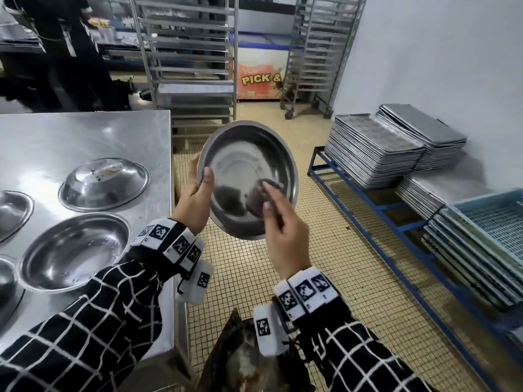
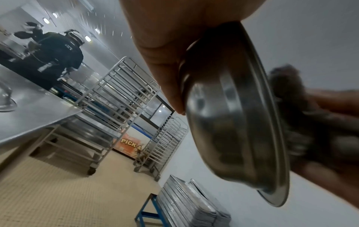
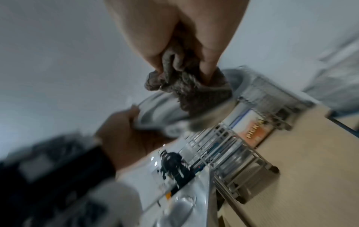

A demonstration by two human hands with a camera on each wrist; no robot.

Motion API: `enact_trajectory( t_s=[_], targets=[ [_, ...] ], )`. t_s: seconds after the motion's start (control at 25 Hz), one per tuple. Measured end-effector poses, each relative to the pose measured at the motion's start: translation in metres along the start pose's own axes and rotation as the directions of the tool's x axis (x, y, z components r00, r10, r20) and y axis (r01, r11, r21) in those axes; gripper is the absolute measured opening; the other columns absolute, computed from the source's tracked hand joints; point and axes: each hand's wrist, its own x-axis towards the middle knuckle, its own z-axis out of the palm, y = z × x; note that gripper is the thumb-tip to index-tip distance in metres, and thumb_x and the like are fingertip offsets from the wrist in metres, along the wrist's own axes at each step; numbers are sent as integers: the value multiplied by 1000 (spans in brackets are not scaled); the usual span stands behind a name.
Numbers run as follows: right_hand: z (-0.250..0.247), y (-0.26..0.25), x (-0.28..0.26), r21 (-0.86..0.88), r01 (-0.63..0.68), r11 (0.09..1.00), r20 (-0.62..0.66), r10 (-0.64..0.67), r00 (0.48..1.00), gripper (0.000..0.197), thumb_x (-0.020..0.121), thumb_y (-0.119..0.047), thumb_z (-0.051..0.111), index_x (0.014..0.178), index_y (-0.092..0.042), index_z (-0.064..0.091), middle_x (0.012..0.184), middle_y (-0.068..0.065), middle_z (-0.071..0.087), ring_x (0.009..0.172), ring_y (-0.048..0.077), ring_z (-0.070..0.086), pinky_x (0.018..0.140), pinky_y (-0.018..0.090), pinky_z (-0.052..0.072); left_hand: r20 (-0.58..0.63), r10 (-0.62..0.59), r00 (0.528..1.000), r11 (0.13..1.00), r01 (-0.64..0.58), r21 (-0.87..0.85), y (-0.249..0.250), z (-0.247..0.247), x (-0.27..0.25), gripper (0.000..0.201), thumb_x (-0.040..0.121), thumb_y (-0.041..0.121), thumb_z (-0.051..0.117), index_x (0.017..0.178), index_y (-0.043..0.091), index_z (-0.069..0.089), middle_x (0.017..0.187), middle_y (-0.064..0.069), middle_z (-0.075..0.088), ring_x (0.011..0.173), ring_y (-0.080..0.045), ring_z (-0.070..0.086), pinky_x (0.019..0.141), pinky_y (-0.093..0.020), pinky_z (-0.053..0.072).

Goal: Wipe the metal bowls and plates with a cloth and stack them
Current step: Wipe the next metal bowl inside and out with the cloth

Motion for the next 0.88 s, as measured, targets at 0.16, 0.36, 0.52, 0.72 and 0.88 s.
enact_trajectory(
  t_s=[0.16, 0.36, 0.52, 0.72, 0.88],
  targets=[
    [21, 10, -10, -341, 348, 874, 467, -163, 869, 52, 101, -49, 22, 144, -24, 38, 143, -3, 48, 137, 12, 35, 115, 40, 26, 0, 80, 997, 995, -80, -53, 21, -1, 2, 33, 101, 41, 33, 134, 44, 30, 115, 13, 51, 98, 11, 53, 84, -4, 43],
    [-15, 53, 10, -782, 318, 536, 428, 91, 899, 75, 90, -56, -10, 149, -25, 27, 153, -4, 32, 147, 18, 10, 117, 42, -8, 150, 109, 983, 992, -118, 50, 11, -11, 2, 28, 89, 58, 37, 117, 63, 37, 109, 15, 57, 101, -5, 60, 86, -39, 54],
    [2, 40, -1, -460, 241, 854, 526, 44, 849, 64, 97, -56, 6, 146, -26, 36, 149, -3, 40, 143, 18, 23, 119, 40, 13, 73, 126, 989, 985, -134, 111, 5, -5, -6, 43, 92, 53, 32, 133, 43, 32, 109, 17, 56, 100, 0, 58, 87, -38, 51],
    [15, 41, -30, -368, 312, 876, 541, -71, 838, 59, 98, -54, 7, 147, -32, 32, 150, -9, 37, 144, 8, 19, 119, 37, 14, 27, 118, 993, 988, -120, 101, 5, -14, -5, 41, 87, 61, 36, 126, 48, 39, 111, 10, 59, 107, -19, 59, 92, -53, 49],
    [-10, 79, -13, -696, 215, 685, 392, 112, 913, 67, 92, -59, -6, 150, -32, 9, 160, -5, 6, 145, 15, -16, 119, 49, 0, 73, 75, 994, 987, -84, 137, -5, -15, -11, 46, 87, 63, 36, 129, 45, 39, 112, 10, 61, 107, -18, 60, 93, -52, 49]
  ],
)
